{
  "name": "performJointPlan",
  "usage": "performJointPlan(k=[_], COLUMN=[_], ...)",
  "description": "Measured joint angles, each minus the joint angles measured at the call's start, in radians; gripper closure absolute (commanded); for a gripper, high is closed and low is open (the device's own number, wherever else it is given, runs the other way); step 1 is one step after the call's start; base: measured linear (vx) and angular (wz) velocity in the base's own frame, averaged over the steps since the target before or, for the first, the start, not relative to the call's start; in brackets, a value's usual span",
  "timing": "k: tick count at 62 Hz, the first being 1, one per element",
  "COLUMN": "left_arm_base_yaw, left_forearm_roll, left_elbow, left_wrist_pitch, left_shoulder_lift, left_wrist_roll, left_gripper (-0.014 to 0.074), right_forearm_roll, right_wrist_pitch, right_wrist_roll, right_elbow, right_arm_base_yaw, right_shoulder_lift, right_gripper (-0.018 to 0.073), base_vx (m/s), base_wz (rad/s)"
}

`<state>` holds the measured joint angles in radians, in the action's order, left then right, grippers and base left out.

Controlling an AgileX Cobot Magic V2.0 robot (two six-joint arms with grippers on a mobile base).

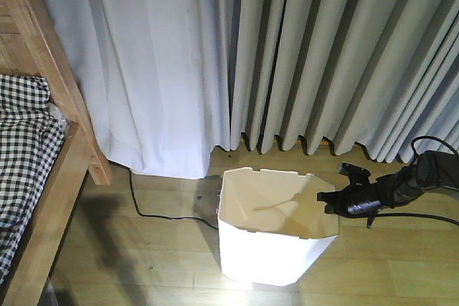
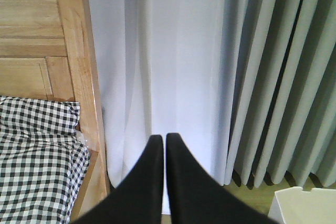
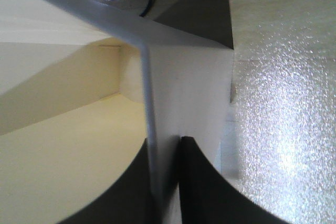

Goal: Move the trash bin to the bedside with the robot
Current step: 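Lower the bin onto the floor beside the bed with the right gripper, then open the right gripper and raise it away from the bin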

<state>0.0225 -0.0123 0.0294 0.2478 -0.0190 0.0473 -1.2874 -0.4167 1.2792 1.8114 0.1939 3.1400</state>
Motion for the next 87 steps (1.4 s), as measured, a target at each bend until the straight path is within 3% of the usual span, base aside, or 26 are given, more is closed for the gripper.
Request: performJointPlan(k=[19, 37, 44, 56, 77, 87], left_arm_base_yaw=[0.0, 0.0, 0.0, 0.0, 0.0, 0.0], left_forearm_roll=[0.0, 0.0, 0.0, 0.0, 0.0, 0.0], left_elbow=[0.0, 0.0, 0.0, 0.0, 0.0, 0.0], left_wrist_pitch=[0.0, 0.0, 0.0, 0.0, 0.0, 0.0], left_shoulder_lift=[0.0, 0.0, 0.0, 0.0, 0.0, 0.0], left_wrist_roll=[0.0, 0.0, 0.0, 0.0, 0.0, 0.0], left_gripper=[0.0602, 0.0602, 0.0602, 0.0602, 0.0602, 0.0602], right_forearm_roll=[0.035, 0.077, 0.115, 0.199, 0.561, 0.595], right_wrist_pitch=[0.016, -0.076, -0.087, -0.105, -0.083, 0.009], right_wrist_roll=[-0.025, -0.122, -0.137, -0.213, -0.457, -0.471], right_elbow=[0.029, 0.031, 0.031, 0.031, -0.083, -0.243], right_arm_base_yaw=[-0.062, -0.062, -0.062, -0.065, -0.068, -0.049], right_shoulder_lift=[0.005, 0.005, 0.001, -0.045, -0.184, -0.324], right_gripper=[0.048, 0.0155, 0.007, 0.0062, 0.0067, 0.0067], base_vx=[0.0, 0.0, 0.0, 0.0, 0.0, 0.0], base_wz=[0.0, 0.0, 0.0, 0.0, 0.0, 0.0])
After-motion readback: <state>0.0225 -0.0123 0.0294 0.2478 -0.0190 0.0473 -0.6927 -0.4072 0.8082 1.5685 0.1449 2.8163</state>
